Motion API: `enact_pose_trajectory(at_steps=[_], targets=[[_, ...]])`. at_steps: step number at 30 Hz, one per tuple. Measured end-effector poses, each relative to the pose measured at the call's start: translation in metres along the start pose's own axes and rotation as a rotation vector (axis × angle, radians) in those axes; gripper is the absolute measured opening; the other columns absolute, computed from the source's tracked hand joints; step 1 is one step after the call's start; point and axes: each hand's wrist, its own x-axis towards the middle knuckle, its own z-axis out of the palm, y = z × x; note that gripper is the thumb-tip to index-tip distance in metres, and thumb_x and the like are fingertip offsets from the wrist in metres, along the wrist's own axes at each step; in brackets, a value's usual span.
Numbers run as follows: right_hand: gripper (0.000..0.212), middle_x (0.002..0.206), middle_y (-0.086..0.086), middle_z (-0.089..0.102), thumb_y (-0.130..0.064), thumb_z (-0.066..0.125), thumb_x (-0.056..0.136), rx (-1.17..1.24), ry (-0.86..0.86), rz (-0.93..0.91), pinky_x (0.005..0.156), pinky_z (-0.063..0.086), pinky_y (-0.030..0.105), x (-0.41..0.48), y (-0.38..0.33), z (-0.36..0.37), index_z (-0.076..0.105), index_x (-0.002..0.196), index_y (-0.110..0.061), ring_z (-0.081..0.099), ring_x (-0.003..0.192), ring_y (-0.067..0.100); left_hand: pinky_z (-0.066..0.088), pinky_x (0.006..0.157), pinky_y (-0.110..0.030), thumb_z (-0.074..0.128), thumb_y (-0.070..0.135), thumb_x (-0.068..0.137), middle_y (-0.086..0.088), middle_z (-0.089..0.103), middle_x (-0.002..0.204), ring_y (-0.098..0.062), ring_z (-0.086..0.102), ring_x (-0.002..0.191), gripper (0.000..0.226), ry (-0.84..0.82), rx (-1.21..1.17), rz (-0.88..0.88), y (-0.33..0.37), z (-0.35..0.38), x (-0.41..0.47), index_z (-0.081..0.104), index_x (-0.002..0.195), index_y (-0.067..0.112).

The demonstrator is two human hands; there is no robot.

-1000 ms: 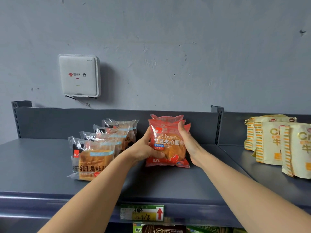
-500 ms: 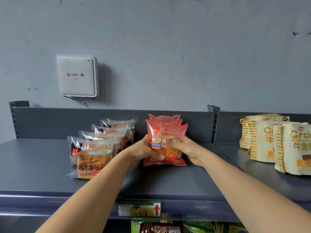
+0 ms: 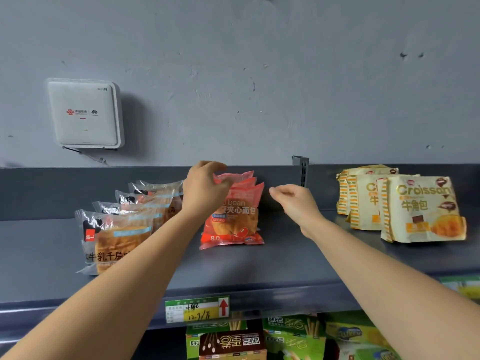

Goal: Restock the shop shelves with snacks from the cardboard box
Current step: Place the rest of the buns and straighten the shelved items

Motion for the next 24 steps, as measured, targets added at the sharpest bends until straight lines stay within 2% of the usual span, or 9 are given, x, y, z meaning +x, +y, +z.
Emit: enact_pose_trajectory(at_steps=[2,4,7,12,14,18,22,24], targets=[[0.03,0.111,-0.006,0.065,-0.03,0.066,0.089,-0.055,0.053,-0.012,0.085,0.045,0.025,-0.004,0.002,-0.013,0.066,0.117,-0.017,0.058,0.103,0.011,0.032,0.107,-0.044,0.061,0.034,0.09,0.004,0.059,0.127,-0.019,0.051,0.12,0.025,-0.015,0.112,0.088,0.008,0.004,0.002,0.068,0.111,0.023],[0.026,0.106,-0.006,0.065,-0.025,0.067,0.089,-0.108,0.099,-0.024,0.082,0.046,0.024,-0.008,0.004,-0.027,0.067,0.114,-0.017,0.059,0.1,0.011,0.025,0.105,-0.041,0.06,0.035,0.091,0.006,0.059,0.127,-0.016,0.046,0.124,0.023,-0.045,0.171,0.152,0.017,0.011,0.003,0.069,0.108,0.023],[0.025,0.104,-0.005,0.068,-0.022,0.07,0.086,-0.17,0.153,-0.031,0.083,0.049,0.024,-0.015,0.009,-0.049,0.069,0.11,-0.019,0.063,0.101,0.012,0.026,0.102,-0.039,0.06,0.033,0.09,0.007,0.061,0.122,-0.016,0.047,0.122,0.019,-0.087,0.18,0.223,0.032,0.026,0.0,0.07,0.104,0.025],[0.024,0.1,-0.004,0.07,-0.011,0.069,0.082,-0.243,0.226,-0.007,0.088,0.051,0.028,-0.035,0.021,-0.091,0.071,0.104,-0.021,0.064,0.097,0.012,0.031,0.1,-0.038,0.061,0.029,0.088,0.003,0.064,0.114,-0.02,0.051,0.118,0.022,-0.21,0.159,0.329,0.06,0.061,-0.019,0.07,0.107,0.023],[0.026,0.1,-0.005,0.07,-0.007,0.067,0.08,-0.265,0.245,0.018,0.085,0.051,0.026,-0.042,0.03,-0.109,0.071,0.1,-0.024,0.064,0.096,0.012,0.032,0.099,-0.038,0.061,0.029,0.088,0.002,0.063,0.117,-0.022,0.05,0.119,0.022,-0.259,0.16,0.34,0.072,0.077,-0.028,0.069,0.107,0.023],[0.025,0.097,-0.005,0.07,-0.005,0.067,0.079,-0.308,0.276,0.054,0.084,0.055,0.03,-0.052,0.046,-0.15,0.072,0.093,-0.026,0.065,0.095,0.014,0.035,0.095,-0.036,0.062,0.032,0.088,0.002,0.064,0.115,-0.022,0.051,0.119,0.021,-0.336,0.179,0.346,0.098,0.113,-0.046,0.069,0.106,0.024],[0.025,0.105,-0.001,0.07,-0.004,0.067,0.078,-0.342,0.295,0.091,0.09,0.054,0.034,-0.056,0.064,-0.2,0.071,0.091,-0.026,0.064,0.101,0.018,0.035,0.098,-0.037,0.059,0.032,0.09,0.002,0.063,0.118,-0.021,0.05,0.119,0.024,-0.383,0.191,0.344,0.126,0.148,-0.06,0.067,0.111,0.023],[0.024,0.112,-0.002,0.069,-0.007,0.068,0.079,-0.364,0.298,0.102,0.092,0.052,0.032,-0.056,0.077,-0.226,0.07,0.092,-0.026,0.063,0.104,0.018,0.035,0.099,-0.038,0.059,0.033,0.09,0.001,0.062,0.12,-0.021,0.05,0.12,0.025,-0.39,0.203,0.322,0.14,0.165,-0.067,0.067,0.112,0.023]])
